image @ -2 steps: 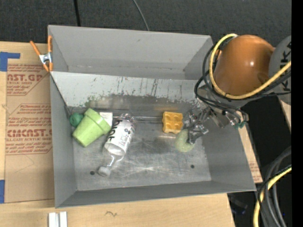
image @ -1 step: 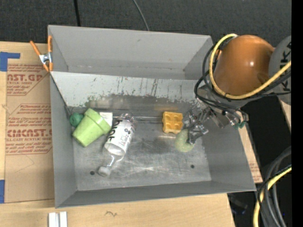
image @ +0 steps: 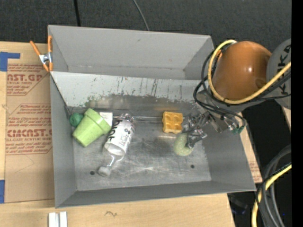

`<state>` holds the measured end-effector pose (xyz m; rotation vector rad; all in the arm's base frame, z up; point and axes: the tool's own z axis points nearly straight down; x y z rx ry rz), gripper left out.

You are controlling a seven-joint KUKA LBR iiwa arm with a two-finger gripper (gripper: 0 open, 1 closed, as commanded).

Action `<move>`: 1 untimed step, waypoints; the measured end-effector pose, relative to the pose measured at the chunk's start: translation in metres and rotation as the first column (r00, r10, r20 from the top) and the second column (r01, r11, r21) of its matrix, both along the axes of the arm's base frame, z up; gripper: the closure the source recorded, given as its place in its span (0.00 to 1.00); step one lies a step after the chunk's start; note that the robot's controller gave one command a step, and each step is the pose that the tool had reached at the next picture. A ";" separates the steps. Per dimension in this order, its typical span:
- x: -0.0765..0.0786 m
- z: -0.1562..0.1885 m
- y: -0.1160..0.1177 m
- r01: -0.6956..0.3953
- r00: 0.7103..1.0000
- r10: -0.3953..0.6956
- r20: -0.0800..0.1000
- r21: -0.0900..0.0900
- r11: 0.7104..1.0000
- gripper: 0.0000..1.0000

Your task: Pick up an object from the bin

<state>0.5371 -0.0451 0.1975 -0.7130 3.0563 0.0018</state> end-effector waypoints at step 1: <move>-0.002 -0.007 -0.002 0.017 1.000 -0.017 -0.003 0.000 1.000 1.00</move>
Offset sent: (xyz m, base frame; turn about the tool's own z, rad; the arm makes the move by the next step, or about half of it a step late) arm -0.0213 -0.0491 0.0075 0.0071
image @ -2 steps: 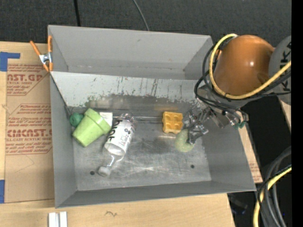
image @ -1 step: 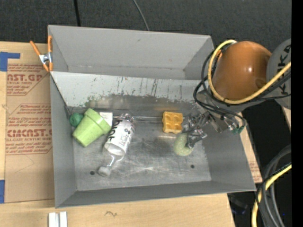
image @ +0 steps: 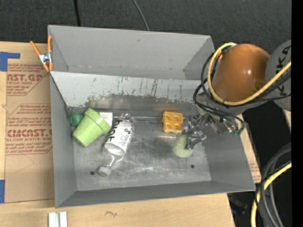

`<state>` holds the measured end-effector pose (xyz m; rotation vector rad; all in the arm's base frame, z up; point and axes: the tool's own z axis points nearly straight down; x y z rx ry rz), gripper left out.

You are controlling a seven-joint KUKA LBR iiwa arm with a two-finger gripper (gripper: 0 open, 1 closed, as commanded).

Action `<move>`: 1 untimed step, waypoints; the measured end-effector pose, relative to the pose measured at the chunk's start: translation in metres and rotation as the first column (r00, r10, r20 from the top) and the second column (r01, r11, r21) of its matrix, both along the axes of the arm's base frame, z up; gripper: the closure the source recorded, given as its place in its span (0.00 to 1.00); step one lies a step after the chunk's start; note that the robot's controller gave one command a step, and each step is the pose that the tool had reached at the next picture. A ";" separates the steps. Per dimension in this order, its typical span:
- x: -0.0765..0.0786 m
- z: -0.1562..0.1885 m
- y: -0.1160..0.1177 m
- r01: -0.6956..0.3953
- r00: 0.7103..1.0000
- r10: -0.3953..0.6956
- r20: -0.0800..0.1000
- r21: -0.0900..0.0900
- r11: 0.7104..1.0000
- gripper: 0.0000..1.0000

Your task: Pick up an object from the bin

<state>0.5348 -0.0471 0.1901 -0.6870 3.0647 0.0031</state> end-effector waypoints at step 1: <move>-0.009 0.008 -0.023 -0.006 1.000 0.006 0.001 -0.001 1.000 1.00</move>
Offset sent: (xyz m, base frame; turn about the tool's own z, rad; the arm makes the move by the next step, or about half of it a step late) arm -0.0207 -0.0536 0.0044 -0.0116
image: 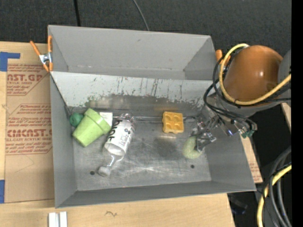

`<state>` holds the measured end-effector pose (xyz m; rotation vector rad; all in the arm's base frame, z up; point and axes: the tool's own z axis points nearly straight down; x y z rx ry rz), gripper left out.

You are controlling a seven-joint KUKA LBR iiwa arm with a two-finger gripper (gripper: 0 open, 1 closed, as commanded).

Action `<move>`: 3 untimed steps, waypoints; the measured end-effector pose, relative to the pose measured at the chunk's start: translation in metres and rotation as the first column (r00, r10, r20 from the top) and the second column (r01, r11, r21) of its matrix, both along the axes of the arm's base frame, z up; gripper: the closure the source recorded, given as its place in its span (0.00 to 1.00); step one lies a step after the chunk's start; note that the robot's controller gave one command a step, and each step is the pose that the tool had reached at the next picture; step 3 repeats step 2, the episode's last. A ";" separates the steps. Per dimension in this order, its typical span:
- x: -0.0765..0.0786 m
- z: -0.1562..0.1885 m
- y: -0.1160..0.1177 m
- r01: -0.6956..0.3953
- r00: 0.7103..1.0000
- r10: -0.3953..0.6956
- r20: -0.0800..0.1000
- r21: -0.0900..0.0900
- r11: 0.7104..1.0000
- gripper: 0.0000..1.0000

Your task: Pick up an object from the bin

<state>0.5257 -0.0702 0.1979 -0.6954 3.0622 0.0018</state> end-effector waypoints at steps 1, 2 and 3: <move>-0.008 -0.003 -0.024 -0.004 1.000 0.004 0.001 -0.001 1.000 1.00; -0.016 0.005 -0.027 0.006 1.000 -0.006 0.000 -0.001 1.000 1.00; -0.016 0.005 -0.027 0.006 1.000 -0.006 0.000 -0.001 1.000 1.00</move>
Offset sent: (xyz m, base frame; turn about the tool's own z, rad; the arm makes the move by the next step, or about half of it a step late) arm -0.0185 -0.0248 0.0087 0.0083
